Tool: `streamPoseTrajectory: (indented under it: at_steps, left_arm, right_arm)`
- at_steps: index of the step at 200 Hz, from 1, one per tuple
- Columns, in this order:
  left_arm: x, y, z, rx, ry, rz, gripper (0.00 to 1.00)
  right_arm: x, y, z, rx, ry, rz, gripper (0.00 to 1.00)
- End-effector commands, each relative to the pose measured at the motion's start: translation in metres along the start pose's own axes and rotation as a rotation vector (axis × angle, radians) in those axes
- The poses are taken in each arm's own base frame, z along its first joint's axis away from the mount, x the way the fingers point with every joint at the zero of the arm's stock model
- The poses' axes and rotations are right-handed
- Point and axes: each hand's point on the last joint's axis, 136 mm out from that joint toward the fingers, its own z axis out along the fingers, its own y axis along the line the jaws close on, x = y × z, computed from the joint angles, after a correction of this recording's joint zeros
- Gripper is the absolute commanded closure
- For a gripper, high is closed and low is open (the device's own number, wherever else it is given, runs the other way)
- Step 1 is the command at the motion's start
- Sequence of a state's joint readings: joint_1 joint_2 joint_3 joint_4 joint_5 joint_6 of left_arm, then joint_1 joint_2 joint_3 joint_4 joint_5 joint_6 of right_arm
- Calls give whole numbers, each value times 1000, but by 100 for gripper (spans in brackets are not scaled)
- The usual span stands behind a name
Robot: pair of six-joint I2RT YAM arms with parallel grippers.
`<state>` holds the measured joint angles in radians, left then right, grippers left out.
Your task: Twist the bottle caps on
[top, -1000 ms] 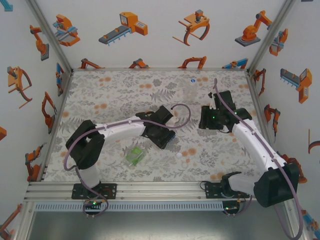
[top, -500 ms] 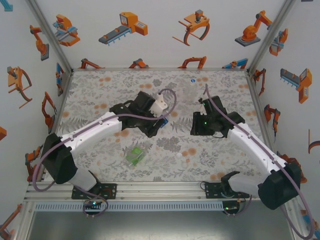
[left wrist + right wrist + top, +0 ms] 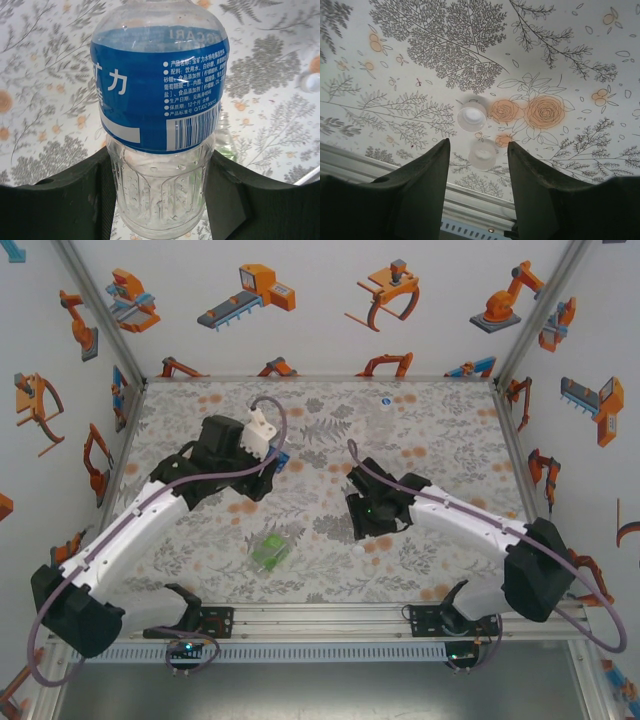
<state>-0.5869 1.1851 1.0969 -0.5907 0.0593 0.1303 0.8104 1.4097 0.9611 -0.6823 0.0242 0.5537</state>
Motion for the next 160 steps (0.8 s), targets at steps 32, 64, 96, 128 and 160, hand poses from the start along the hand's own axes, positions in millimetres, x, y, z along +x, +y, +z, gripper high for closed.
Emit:
streamPoseTrajectory:
  at_steps: [32,64,96,128,160]
  left_arm:
    - [8,19,-3,-93,-53,14,100]
    - [13,19,5,-92,-27,-8,100]
    - [15,21,9,-97,-2,-4,100]
    - [16,18,11,-80,3,-4,100]
    - [15,18,12,-77,5,-2,100]
  right_arm:
    - [3,5,26,57,-16,79,44]
    - [13,12,42,37,-8,123,46]
    - [22,8,52,51,5,140,48]
    - [29,5,56,70,21,141,52]
    - [30,7,57,65,22,137,57]
